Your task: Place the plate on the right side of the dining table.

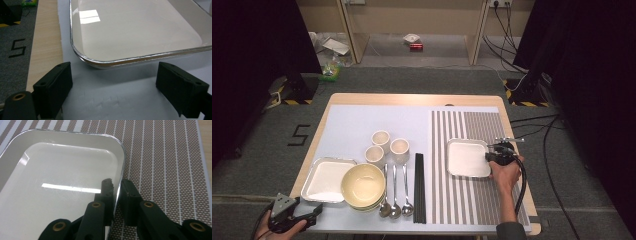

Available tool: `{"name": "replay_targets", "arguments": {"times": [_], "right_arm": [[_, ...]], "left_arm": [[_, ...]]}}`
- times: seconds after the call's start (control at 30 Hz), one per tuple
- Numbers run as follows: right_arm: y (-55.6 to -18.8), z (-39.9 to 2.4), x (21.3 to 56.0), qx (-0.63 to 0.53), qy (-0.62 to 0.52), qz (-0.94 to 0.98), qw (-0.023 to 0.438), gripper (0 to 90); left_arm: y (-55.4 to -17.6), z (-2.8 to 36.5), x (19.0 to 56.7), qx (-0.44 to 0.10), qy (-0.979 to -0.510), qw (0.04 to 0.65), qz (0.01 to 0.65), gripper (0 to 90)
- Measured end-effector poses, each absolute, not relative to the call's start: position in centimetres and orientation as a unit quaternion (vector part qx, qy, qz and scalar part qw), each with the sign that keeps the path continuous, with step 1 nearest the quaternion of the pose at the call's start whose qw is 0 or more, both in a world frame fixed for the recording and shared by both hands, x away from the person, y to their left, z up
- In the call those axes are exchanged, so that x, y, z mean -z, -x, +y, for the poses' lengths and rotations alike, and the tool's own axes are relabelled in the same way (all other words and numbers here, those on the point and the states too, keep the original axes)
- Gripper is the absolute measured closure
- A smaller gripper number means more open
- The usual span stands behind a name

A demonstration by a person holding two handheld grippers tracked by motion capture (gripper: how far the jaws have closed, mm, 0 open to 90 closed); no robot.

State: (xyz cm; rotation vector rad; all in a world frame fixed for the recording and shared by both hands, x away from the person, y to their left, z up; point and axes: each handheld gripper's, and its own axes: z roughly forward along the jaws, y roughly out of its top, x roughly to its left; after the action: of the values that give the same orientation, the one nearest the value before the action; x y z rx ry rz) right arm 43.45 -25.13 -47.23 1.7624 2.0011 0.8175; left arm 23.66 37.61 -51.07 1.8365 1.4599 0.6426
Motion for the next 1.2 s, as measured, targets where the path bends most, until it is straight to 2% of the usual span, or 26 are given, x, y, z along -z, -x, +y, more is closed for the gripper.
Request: {"name": "replay_targets", "arguments": {"times": [1.2], "right_arm": [[-43.2, -26.9, 47.3, -0.294, -0.605, 0.720, 0.171, 81.8]], "left_arm": [[-23.6, 37.6, 51.2, -0.250, -0.704, 0.354, 0.563, 12.6]]}}
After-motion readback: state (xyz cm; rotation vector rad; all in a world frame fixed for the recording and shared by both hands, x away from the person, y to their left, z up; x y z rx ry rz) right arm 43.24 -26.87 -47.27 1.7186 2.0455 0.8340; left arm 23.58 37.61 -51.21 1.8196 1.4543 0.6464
